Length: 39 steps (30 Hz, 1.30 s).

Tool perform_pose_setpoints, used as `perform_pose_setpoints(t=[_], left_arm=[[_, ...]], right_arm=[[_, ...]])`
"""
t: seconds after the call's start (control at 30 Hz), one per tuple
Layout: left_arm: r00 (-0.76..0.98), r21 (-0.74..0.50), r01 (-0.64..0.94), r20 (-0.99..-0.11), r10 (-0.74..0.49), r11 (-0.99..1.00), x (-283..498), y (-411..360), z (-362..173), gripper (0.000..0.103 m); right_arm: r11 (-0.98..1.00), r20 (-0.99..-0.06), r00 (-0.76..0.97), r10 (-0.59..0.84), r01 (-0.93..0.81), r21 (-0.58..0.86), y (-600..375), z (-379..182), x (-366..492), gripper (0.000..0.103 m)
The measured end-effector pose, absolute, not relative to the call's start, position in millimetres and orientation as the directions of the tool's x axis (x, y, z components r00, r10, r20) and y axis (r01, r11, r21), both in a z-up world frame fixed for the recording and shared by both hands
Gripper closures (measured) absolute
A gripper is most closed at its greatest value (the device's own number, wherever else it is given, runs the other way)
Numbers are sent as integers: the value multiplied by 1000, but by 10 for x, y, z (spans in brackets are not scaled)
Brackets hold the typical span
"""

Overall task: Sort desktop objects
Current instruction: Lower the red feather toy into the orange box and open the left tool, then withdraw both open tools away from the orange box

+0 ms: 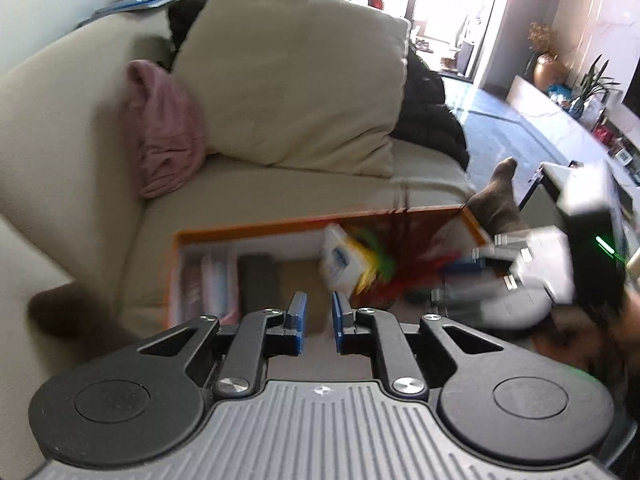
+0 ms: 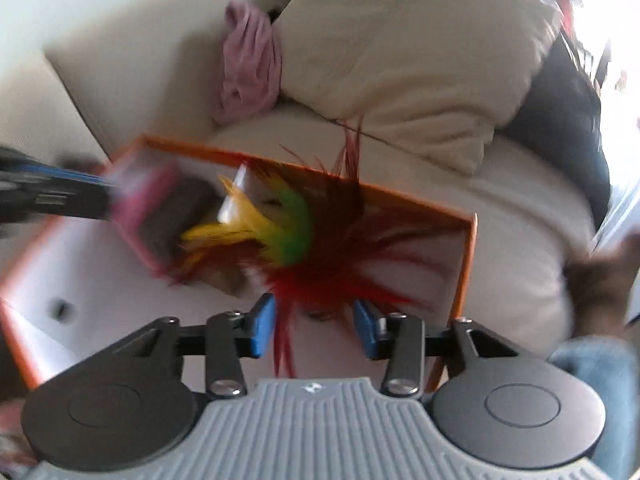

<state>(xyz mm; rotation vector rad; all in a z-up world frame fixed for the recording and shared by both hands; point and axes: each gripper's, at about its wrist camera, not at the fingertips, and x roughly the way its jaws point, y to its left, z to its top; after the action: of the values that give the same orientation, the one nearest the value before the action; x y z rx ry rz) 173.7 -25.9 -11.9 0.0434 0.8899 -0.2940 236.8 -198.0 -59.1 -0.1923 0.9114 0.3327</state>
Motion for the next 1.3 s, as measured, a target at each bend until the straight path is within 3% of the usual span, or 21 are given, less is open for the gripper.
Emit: perform_pose_setpoints(t=[0.07, 0.1, 0.23, 0.3, 0.4, 0.53, 0.83, 1.0, 1.3], left_arm=[[597, -78, 249, -772, -217, 965, 1627, -108, -107, 88], [599, -79, 241, -772, -212, 967, 1586, -38, -103, 87], [607, -94, 196, -770, -196, 976, 1457, 237, -167, 86], [605, -115, 176, -771, -199, 978, 1462, 324, -219, 86], [595, -153, 164, -773, -221, 975, 1492, 402, -286, 86], [599, -165, 161, -768, -229, 973, 1490, 455, -308, 86], [596, -161, 174, -768, -234, 971, 1433, 445, -317, 86], [592, -164, 189, -768, -245, 968, 1296, 425, -211, 86], [549, -127, 251, -798, -249, 960, 690, 326, -154, 78]], right_arm=[[919, -816, 559, 148, -382, -95, -1877, -615, 2482, 51], [907, -819, 554, 149, -407, -110, -1836, -616, 2512, 60], [853, -860, 493, 134, -499, -153, -1673, -670, 2552, 62], [850, -886, 449, 119, -507, -143, -1643, -772, 2618, 62], [859, -908, 412, 71, -488, -154, -1611, -947, 2733, 71], [873, -912, 407, 55, -462, -154, -1563, -992, 2846, 76], [909, -906, 405, 118, -411, -65, -1557, -935, 2899, 77], [909, -875, 471, 113, -405, -101, -1595, -662, 2599, 71], [904, -688, 638, 346, -422, 64, -1933, 157, 1358, 70]])
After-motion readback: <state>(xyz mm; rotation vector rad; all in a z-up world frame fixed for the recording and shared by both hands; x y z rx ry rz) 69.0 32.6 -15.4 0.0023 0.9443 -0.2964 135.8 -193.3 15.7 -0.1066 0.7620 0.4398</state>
